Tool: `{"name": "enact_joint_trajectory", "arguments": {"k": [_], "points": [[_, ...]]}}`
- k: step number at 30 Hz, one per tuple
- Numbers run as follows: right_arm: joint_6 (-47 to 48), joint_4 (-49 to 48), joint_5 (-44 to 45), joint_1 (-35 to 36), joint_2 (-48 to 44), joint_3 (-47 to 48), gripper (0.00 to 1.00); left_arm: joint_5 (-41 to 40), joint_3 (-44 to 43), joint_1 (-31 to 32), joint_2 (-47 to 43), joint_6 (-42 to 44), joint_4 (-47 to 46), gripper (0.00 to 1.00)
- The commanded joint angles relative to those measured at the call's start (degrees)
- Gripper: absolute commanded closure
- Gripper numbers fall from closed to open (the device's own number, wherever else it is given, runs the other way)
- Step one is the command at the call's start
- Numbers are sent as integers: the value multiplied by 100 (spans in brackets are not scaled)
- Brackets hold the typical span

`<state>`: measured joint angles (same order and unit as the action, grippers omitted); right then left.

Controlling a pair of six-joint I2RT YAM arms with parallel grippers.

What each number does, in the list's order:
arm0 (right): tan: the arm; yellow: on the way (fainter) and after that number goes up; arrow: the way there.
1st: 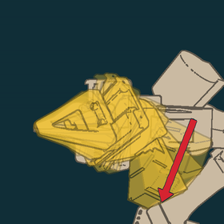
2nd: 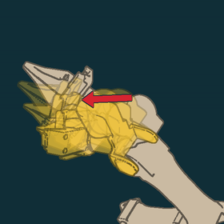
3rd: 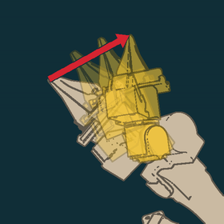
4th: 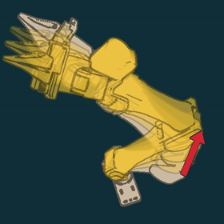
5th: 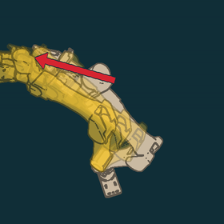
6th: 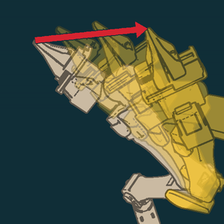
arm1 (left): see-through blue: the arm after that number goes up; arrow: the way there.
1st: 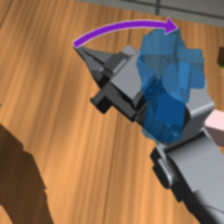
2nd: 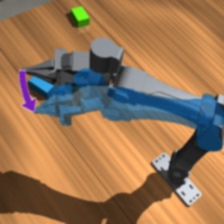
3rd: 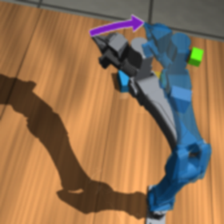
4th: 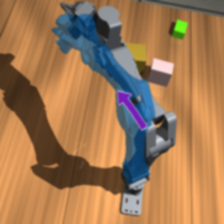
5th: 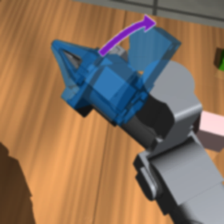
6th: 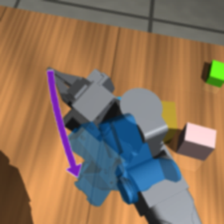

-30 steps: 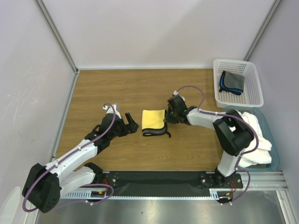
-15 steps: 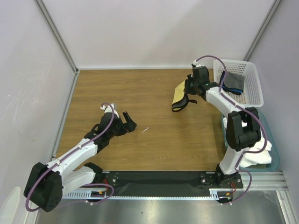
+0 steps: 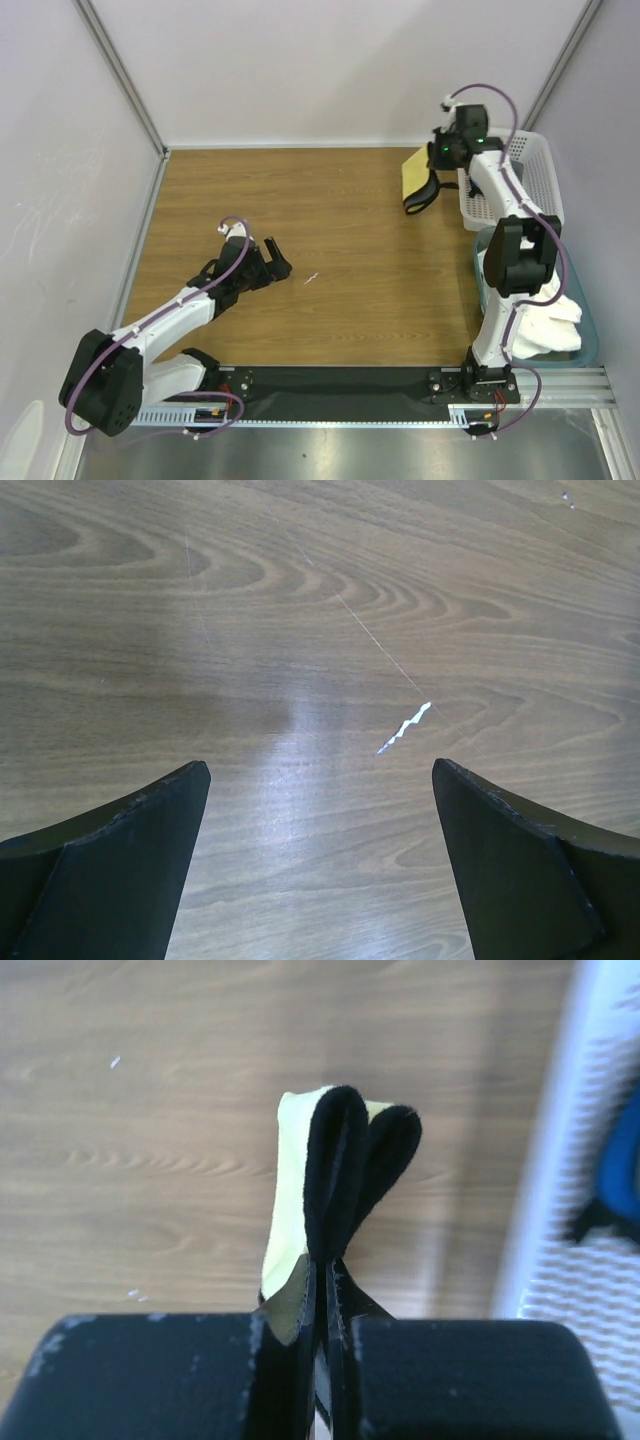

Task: Fold and stack the towels
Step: Neatly place the folded towel into the bin

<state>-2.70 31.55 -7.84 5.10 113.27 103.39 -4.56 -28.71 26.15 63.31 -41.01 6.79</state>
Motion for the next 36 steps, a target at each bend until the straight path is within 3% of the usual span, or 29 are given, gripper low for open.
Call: {"name": "enact_joint_trajectory", "arguments": {"k": [1, 12, 22, 36], "points": [[461, 482, -648, -465, 98, 733, 100, -133, -354, -66, 164, -126, -28, 0], [1192, 1441, -825, -1380, 792, 2254, 100, -98, -961, -66, 832, -126, 156, 2], [1316, 1407, -1105, -2268, 749, 2413, 100, -133, -1251, -66, 1131, -109, 358, 3], [1659, 1363, -1572, -2435, 1276, 2624, 100, -116, -1585, -66, 1658, -38, 508, 4]]}}
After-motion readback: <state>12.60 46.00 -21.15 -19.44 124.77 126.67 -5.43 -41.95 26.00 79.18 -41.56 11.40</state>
